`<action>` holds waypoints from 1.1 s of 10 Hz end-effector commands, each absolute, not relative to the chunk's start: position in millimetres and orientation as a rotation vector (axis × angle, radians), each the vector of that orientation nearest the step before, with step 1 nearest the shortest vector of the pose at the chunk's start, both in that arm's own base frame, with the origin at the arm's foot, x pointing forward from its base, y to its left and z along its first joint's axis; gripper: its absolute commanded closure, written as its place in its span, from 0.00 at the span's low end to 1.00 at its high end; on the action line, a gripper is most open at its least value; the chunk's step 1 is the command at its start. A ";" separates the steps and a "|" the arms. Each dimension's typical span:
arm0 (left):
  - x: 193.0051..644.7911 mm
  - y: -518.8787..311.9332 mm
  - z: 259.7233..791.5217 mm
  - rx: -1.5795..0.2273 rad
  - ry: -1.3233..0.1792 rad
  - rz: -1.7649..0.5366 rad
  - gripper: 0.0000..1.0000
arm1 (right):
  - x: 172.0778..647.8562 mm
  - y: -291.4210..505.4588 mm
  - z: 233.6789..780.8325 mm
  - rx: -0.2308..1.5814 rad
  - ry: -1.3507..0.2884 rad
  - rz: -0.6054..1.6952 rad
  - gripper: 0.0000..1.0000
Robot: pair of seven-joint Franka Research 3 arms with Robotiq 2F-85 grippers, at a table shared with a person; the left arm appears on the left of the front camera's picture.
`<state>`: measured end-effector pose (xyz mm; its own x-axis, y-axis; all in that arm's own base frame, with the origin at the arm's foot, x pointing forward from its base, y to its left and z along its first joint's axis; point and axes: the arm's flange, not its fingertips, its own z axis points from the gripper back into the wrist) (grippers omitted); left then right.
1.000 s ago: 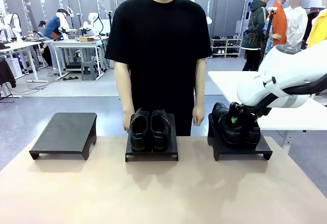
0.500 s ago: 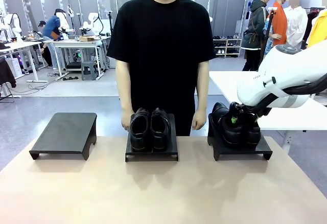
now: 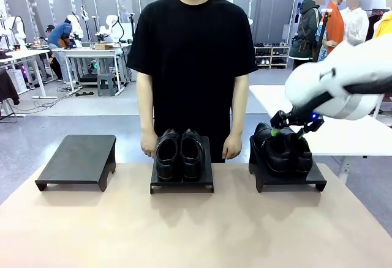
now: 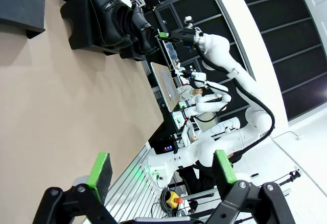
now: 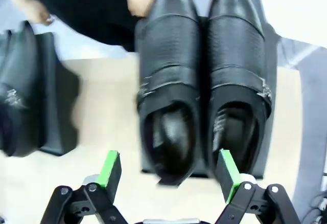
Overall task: Place the shoes on the stand as instructed by the person.
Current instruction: Pick up another pair of Shoes and place it on the Shoes Stand indicated by the person.
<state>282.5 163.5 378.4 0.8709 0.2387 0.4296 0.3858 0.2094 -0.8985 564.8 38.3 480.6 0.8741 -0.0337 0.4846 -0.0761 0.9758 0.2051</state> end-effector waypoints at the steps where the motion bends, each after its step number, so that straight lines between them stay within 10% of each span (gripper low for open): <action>1: 281.6 163.5 381.0 -1.389 -0.561 -0.120 0.00 | 512.1 -3.6 518.7 0.411 -0.459 -0.007 0.06; 6: 281.6 163.5 381.0 -1.389 -0.561 -0.120 0.00 | 423.1 -112.8 525.6 0.870 -0.103 0.057 0.06; 11: 281.6 163.5 381.0 -1.389 -0.561 -0.120 0.00 | 293.8 -211.7 459.1 1.208 -0.201 -0.137 0.06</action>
